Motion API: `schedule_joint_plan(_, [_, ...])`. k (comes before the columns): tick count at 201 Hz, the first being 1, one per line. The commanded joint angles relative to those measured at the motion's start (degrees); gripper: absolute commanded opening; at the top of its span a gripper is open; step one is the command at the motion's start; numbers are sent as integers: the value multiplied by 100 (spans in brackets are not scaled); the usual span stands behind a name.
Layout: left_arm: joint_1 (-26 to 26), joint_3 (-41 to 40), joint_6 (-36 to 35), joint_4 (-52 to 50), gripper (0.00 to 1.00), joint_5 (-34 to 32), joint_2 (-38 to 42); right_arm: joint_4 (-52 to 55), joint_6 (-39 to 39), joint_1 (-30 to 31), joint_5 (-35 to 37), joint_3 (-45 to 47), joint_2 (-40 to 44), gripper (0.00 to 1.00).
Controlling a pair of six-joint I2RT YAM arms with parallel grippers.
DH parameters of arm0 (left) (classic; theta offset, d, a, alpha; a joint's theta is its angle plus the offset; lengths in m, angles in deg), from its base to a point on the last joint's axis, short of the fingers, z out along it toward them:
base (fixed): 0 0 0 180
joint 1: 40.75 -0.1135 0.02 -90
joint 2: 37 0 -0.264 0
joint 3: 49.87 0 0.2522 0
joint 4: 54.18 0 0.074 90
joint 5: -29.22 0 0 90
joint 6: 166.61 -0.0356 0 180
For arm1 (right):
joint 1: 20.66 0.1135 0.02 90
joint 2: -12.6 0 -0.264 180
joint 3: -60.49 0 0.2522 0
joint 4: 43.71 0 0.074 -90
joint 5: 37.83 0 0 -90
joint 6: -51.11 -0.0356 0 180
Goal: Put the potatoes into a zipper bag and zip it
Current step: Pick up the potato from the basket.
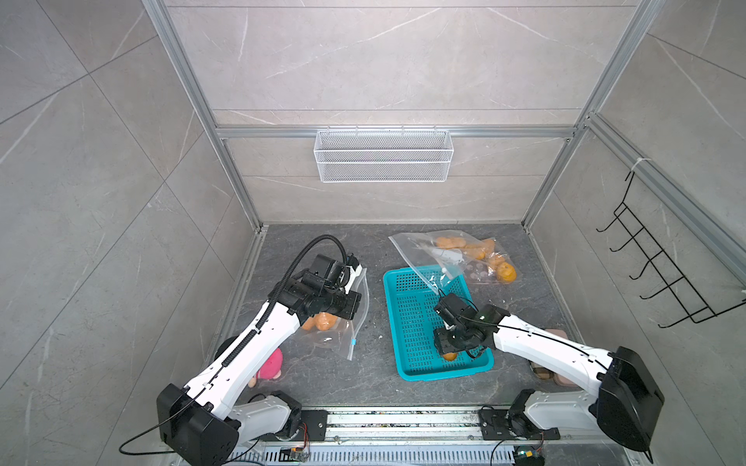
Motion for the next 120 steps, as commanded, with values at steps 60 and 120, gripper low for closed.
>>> schedule_joint_plan(60, [6,82,-106,-23,0,101,9,-1471,-180,26,-1234,-953,247,46])
schedule_joint_plan(120, [0,74,-103,3,0,158,-53,-1784,-429,143,-1705,-1418,-202,45])
